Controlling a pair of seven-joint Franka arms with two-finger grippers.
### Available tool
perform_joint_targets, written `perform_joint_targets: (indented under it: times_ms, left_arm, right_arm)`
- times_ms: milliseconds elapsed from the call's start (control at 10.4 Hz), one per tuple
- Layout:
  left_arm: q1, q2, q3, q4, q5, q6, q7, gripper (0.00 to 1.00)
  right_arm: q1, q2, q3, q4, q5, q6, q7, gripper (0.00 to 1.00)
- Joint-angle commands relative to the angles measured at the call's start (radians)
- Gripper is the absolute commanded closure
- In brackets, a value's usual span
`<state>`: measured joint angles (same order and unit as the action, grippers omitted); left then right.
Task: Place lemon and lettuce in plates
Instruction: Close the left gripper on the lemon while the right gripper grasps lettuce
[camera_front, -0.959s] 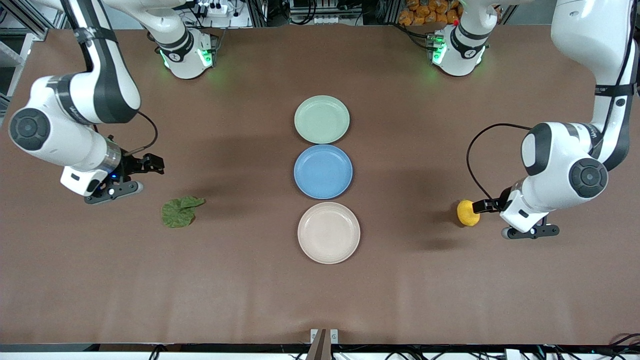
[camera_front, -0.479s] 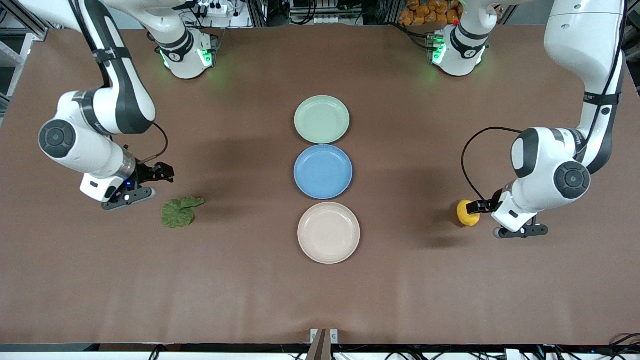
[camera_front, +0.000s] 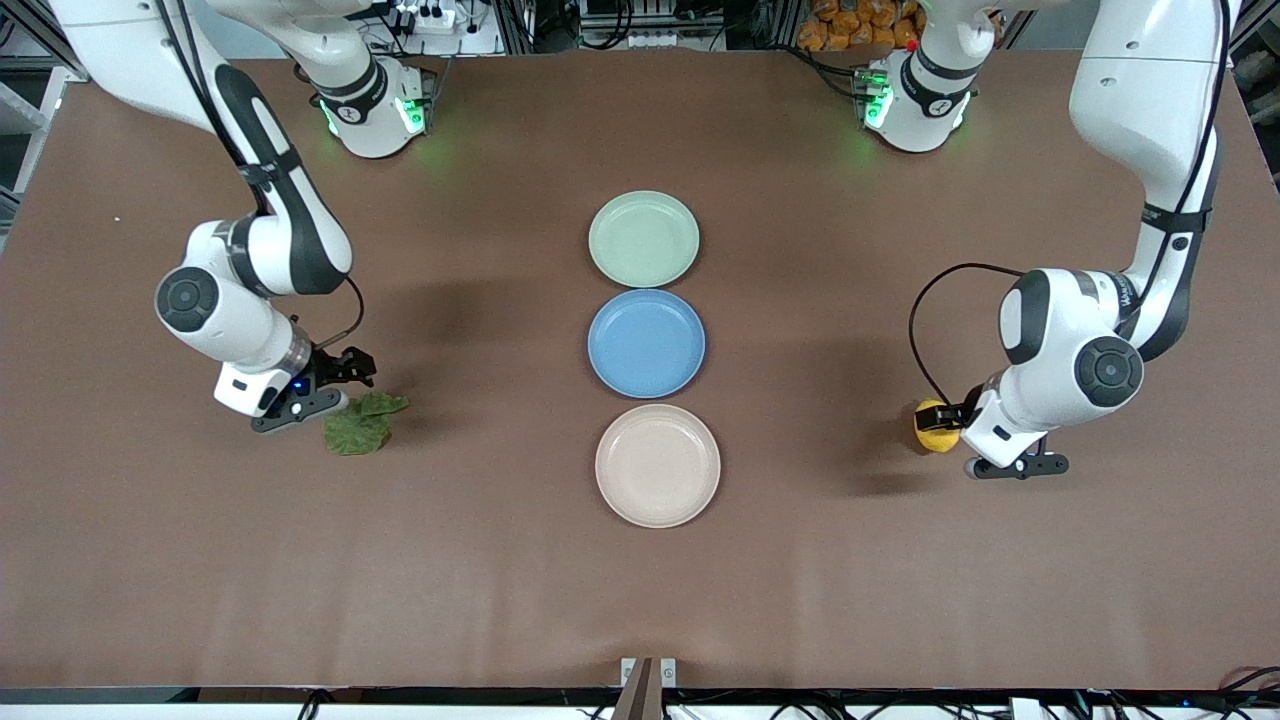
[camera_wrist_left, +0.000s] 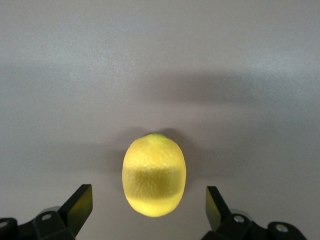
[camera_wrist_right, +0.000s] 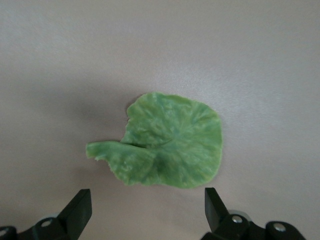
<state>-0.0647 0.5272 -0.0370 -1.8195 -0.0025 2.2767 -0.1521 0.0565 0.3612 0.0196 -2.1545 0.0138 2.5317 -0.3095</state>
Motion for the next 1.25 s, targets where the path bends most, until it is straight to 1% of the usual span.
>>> perform_joint_targets:
  times_ms: [0,384,575,959,1151]
  left_arm:
    - [-0.003,0.01,0.002,-0.018,-0.005,0.043,0.022,0.0]
    - [-0.004,0.043,0.002,-0.038,-0.005,0.098,0.022,0.0]
    - [-0.003,0.057,0.002,-0.052,-0.005,0.128,0.022,0.0]
    - [-0.003,0.074,0.002,-0.063,-0.005,0.155,0.022,0.0]
    - [-0.004,0.083,0.002,-0.063,-0.005,0.161,0.022,0.0]
  right_arm:
    - [0.0,0.042,0.002,0.001,-0.003,0.048,-0.022,0.0]
    - [-0.007,0.102,0.002,0.007,-0.003,0.12,-0.071,0.0]
    - [-0.003,0.113,0.002,0.016,-0.002,0.124,-0.069,0.0]
    - [-0.003,0.148,0.002,0.05,0.0,0.124,-0.069,0.0]
    - [-0.003,0.151,0.002,0.05,0.0,0.124,-0.069,0.0]
